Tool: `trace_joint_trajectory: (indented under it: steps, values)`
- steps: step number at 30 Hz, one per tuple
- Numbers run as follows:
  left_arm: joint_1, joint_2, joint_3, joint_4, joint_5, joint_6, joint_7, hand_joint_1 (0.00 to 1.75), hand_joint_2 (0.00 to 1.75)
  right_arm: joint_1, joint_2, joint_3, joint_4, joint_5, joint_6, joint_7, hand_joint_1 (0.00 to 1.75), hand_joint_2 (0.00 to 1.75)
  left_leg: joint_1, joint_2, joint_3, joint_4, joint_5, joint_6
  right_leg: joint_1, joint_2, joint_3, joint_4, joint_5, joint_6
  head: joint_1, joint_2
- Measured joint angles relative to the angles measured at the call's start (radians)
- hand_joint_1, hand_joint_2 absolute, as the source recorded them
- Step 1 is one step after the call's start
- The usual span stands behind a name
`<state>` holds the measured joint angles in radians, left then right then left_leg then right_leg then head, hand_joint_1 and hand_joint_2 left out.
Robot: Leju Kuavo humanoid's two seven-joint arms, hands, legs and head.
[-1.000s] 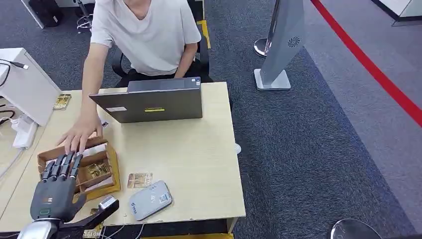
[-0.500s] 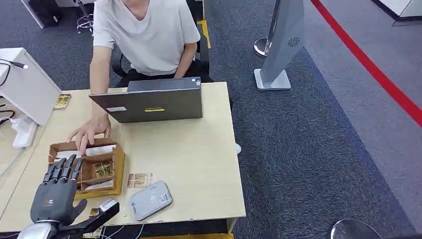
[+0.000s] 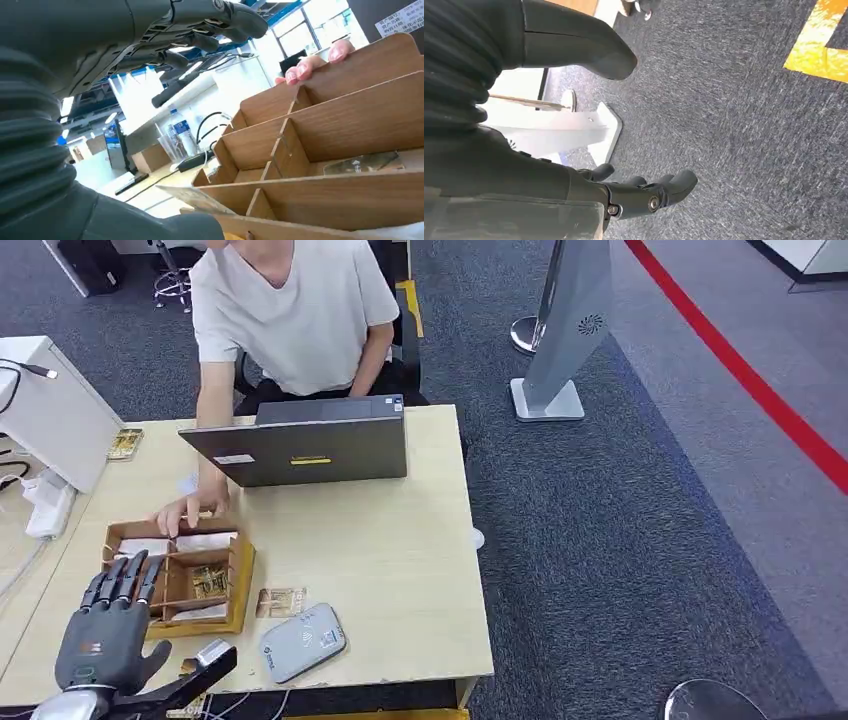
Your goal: Pass the card to the sensor for recognition and then transmit it.
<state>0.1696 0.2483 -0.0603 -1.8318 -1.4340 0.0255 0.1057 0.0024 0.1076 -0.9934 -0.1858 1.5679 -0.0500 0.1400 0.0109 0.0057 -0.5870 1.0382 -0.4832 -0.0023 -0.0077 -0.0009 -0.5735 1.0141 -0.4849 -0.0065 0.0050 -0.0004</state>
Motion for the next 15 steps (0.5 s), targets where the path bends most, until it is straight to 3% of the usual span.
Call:
trace_joint_trajectory:
  steps: [15]
  values:
    - [-0.018,0.0,0.019,0.028,-0.016,-0.001,0.015,0.0,1.75,0.0,0.0,0.0,0.0,0.0,0.002,0.0,0.0,1.75,0.0,0.0,0.0,0.0,0.0,0.0,0.0,0.0,0.0,0.0,0.0,0.0,0.0,0.0]
